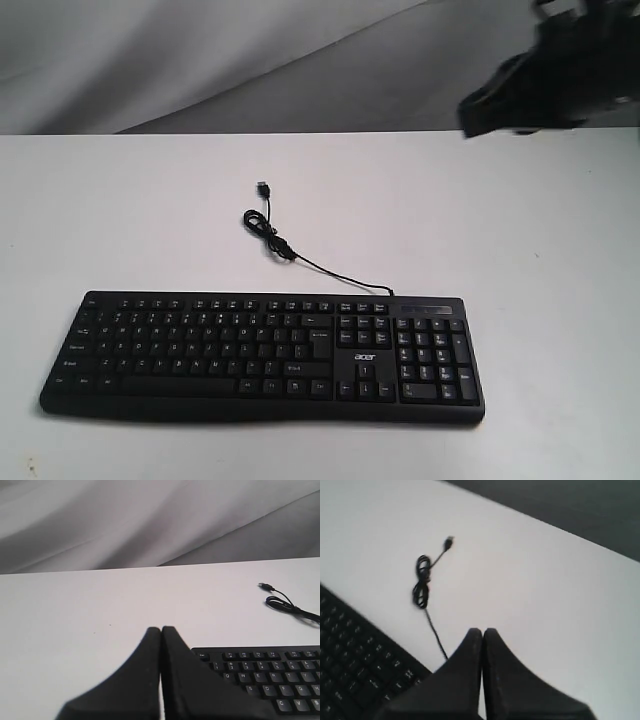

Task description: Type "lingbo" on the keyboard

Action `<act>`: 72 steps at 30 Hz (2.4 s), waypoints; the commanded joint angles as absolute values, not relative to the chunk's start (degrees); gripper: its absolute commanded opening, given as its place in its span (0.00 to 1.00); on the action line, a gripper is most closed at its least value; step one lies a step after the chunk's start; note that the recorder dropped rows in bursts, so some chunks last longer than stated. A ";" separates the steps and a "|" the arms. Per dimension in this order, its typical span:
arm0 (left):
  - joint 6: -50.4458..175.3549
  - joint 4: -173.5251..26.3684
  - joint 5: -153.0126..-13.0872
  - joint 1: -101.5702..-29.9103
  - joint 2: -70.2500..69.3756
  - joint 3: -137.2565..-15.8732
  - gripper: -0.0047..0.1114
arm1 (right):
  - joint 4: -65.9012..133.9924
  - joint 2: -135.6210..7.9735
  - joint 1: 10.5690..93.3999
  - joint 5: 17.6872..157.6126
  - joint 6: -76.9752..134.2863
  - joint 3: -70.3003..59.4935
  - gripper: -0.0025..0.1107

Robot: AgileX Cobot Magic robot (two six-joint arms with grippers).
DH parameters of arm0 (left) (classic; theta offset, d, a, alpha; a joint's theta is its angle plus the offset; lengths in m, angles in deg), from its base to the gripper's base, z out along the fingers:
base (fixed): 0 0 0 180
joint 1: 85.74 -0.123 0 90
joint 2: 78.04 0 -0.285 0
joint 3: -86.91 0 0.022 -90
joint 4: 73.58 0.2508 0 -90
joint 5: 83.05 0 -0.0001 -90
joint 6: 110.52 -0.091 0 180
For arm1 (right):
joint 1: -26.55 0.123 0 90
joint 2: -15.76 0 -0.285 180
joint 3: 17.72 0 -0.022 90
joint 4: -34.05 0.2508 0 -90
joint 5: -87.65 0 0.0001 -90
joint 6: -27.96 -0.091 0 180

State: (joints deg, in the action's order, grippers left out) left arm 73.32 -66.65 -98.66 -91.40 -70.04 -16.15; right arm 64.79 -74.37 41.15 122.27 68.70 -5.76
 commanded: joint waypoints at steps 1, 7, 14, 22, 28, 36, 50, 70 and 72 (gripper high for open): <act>73.44 -66.86 -98.28 -91.46 -70.25 -15.87 0.04 | 75.49 -85.46 48.31 123.22 86.35 -9.84 0.02; 73.44 -66.86 -98.28 -91.46 -70.25 -15.87 0.04 | 80.49 -98.34 57.30 130.74 96.44 -14.64 0.02; 73.44 -66.86 -98.28 -91.46 -70.25 -15.87 0.04 | 74.83 -105.90 64.50 129.24 97.06 -18.33 0.02; 73.44 -66.86 -98.28 -91.46 -70.25 -15.87 0.04 | 74.00 -109.33 66.83 127.24 97.06 -18.33 0.02; 73.44 -66.86 -98.28 -91.46 -70.25 -15.87 0.04 | 74.11 -111.52 67.89 122.53 97.06 -18.33 0.02; 73.44 -66.86 -98.28 -91.46 -70.25 -15.87 0.04 | 74.11 -111.80 68.28 121.18 97.06 -18.33 0.02; 73.44 -66.86 -98.28 -91.46 -70.25 -15.87 0.04 | 74.45 -113.47 68.28 121.47 97.01 -18.33 0.02; 73.44 -66.86 -98.28 -91.46 -70.25 -15.87 0.04 | 74.09 -114.56 69.35 123.29 95.17 -24.44 0.02; 73.44 -66.86 -98.28 -91.46 -70.25 -15.87 0.04 | 74.30 -115.73 69.45 123.54 94.89 -25.57 0.02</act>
